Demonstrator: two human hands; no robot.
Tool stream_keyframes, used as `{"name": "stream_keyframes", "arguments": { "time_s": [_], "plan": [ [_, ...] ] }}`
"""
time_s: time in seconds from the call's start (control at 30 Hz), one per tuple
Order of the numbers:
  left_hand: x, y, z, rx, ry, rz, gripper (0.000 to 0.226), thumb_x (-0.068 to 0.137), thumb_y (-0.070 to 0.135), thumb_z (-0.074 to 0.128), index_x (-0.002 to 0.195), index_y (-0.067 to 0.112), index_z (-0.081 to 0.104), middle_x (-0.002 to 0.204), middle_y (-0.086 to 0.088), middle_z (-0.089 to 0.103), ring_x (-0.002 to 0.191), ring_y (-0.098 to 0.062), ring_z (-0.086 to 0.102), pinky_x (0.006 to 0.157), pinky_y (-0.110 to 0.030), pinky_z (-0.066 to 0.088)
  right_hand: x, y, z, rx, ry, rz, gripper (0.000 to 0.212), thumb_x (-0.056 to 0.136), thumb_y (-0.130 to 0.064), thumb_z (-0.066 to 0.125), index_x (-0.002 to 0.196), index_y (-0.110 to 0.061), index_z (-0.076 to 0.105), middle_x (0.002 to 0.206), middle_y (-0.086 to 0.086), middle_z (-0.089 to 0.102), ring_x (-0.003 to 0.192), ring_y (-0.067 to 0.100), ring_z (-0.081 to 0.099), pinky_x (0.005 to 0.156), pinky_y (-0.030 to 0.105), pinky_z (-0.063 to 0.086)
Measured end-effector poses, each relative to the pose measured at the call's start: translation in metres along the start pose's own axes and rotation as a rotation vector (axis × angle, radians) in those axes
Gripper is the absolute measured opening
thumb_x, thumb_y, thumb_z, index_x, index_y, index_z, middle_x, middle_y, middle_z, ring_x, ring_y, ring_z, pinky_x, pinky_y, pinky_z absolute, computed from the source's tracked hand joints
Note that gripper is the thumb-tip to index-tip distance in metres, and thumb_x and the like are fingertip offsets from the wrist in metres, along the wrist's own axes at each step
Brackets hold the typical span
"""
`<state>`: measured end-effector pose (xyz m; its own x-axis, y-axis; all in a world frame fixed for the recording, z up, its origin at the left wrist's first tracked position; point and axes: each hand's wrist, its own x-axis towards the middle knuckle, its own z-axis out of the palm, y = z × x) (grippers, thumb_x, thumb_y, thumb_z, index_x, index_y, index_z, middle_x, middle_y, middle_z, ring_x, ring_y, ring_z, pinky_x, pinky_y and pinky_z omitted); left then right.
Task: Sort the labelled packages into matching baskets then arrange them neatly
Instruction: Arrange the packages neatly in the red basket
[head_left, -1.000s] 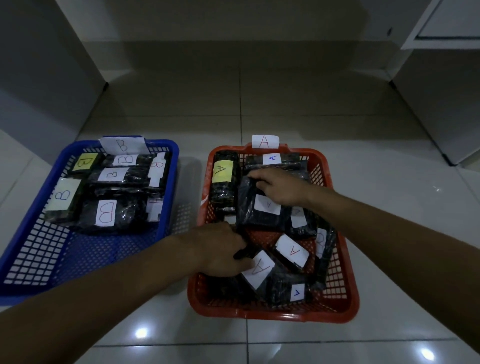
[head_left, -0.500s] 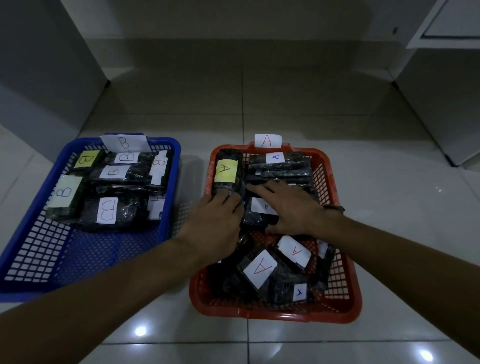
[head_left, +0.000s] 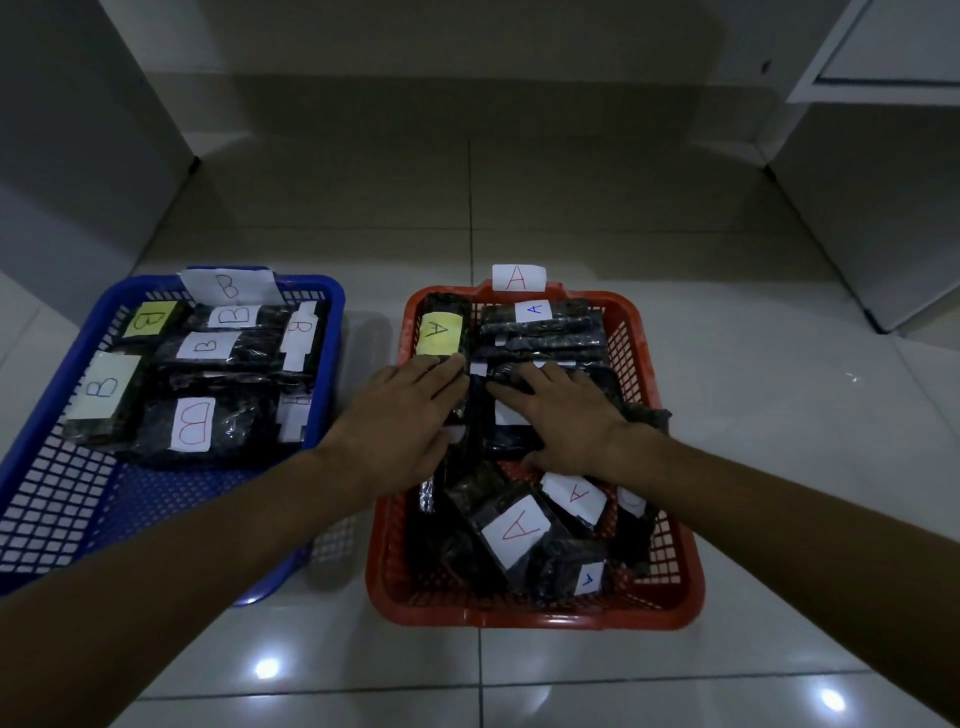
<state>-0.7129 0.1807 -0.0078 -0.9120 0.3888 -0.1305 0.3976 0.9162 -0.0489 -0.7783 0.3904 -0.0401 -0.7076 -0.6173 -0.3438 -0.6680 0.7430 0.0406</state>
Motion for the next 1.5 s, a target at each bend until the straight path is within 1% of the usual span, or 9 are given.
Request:
{"name": "stream_keyframes", "arguments": {
  "time_s": [0.2, 0.27, 0.4, 0.67, 0.83, 1.03, 1.23, 1.33, 1.5],
  "plan": [
    [0.008, 0.011, -0.002, 0.096, 0.065, 0.041, 0.060, 0.085, 0.044, 0.055, 0.136, 0.011, 0.051, 0.141, -0.009, 0.049, 0.131, -0.029, 0.043, 0.103, -0.046, 0.039, -0.030, 0.026, -0.028, 0.108, 0.163, 0.384, 0.046, 0.084, -0.032, 0.067, 0.126, -0.019, 0.052, 0.116, 0.005, 0.060, 0.104, 0.023, 0.058, 0.082, 0.037, 0.050],
    [0.012, 0.016, -0.006, 0.112, 0.061, 0.080, 0.058, 0.087, 0.044, 0.050, 0.137, 0.013, 0.049, 0.142, -0.008, 0.048, 0.134, -0.029, 0.039, 0.105, -0.047, 0.035, -0.032, 0.034, -0.034, 0.093, 0.128, 0.438, 0.040, 0.084, -0.032, 0.069, 0.119, -0.018, 0.055, 0.090, -0.001, 0.056, 0.079, 0.018, 0.055, 0.067, 0.031, 0.044],
    [0.017, 0.021, -0.007, 0.129, 0.036, 0.100, 0.057, 0.093, 0.047, 0.040, 0.141, 0.018, 0.040, 0.146, -0.004, 0.040, 0.139, -0.025, 0.027, 0.110, -0.044, 0.027, -0.020, 0.035, -0.044, 0.031, 0.011, 0.485, 0.047, 0.080, -0.044, 0.074, 0.114, -0.017, 0.057, 0.074, -0.003, 0.045, 0.075, 0.016, 0.052, 0.067, 0.031, 0.044],
    [0.018, 0.023, -0.009, 0.153, -0.017, 0.108, 0.054, 0.096, 0.047, 0.035, 0.141, 0.018, 0.038, 0.147, -0.004, 0.038, 0.140, -0.026, 0.023, 0.111, -0.044, 0.024, -0.015, 0.048, -0.053, 0.332, -0.046, 0.515, 0.024, 0.082, -0.017, 0.069, 0.104, -0.015, 0.060, 0.096, 0.004, 0.064, 0.085, 0.019, 0.063, 0.078, 0.035, 0.056],
    [0.029, 0.047, -0.007, 0.129, -0.031, 0.291, 0.047, 0.098, 0.042, 0.030, 0.136, 0.018, 0.046, 0.136, 0.000, 0.053, 0.125, -0.022, 0.041, 0.104, -0.040, 0.034, -0.017, 0.037, -0.047, 0.267, -0.056, 0.446, 0.034, 0.083, -0.032, 0.073, 0.107, -0.014, 0.057, 0.083, -0.002, 0.055, 0.078, 0.014, 0.058, 0.069, 0.029, 0.052],
    [0.038, 0.057, 0.015, 0.118, -0.086, 0.336, 0.082, 0.083, 0.051, -0.008, 0.125, 0.023, 0.056, 0.121, 0.006, 0.062, 0.111, -0.019, 0.050, 0.095, -0.038, 0.038, -0.018, 0.047, -0.062, 0.325, -0.078, 0.477, 0.024, 0.084, -0.023, 0.071, 0.101, -0.017, 0.056, 0.083, -0.001, 0.058, 0.070, 0.012, 0.056, 0.063, 0.027, 0.048],
    [0.039, 0.055, 0.019, 0.100, -0.125, 0.306, 0.054, 0.097, 0.050, 0.018, 0.124, 0.022, 0.055, 0.124, 0.005, 0.059, 0.113, -0.019, 0.046, 0.095, -0.039, 0.037, -0.018, 0.061, -0.081, 0.525, -0.082, 0.441, 0.015, 0.092, -0.010, 0.057, 0.106, -0.014, 0.062, 0.097, 0.003, 0.063, 0.080, 0.015, 0.063, 0.070, 0.028, 0.051],
    [0.039, 0.058, 0.020, 0.070, -0.113, 0.294, 0.051, 0.099, 0.047, 0.021, 0.130, 0.020, 0.052, 0.128, 0.003, 0.056, 0.114, -0.020, 0.047, 0.095, -0.039, 0.040, -0.012, 0.053, -0.073, 0.352, -0.116, 0.416, 0.025, 0.090, -0.031, 0.066, 0.111, -0.019, 0.058, 0.101, 0.002, 0.062, 0.080, 0.014, 0.054, 0.073, 0.029, 0.044],
    [0.021, 0.063, 0.024, -0.064, -0.033, 0.234, 0.047, 0.100, 0.039, 0.029, 0.134, 0.016, 0.051, 0.136, -0.004, 0.051, 0.116, -0.022, 0.053, 0.100, -0.037, 0.043, -0.015, 0.034, -0.047, 0.131, -0.051, 0.460, 0.032, 0.087, -0.035, 0.067, 0.110, -0.015, 0.056, 0.075, -0.004, 0.048, 0.073, 0.014, 0.051, 0.068, 0.031, 0.041]
  ]
}}
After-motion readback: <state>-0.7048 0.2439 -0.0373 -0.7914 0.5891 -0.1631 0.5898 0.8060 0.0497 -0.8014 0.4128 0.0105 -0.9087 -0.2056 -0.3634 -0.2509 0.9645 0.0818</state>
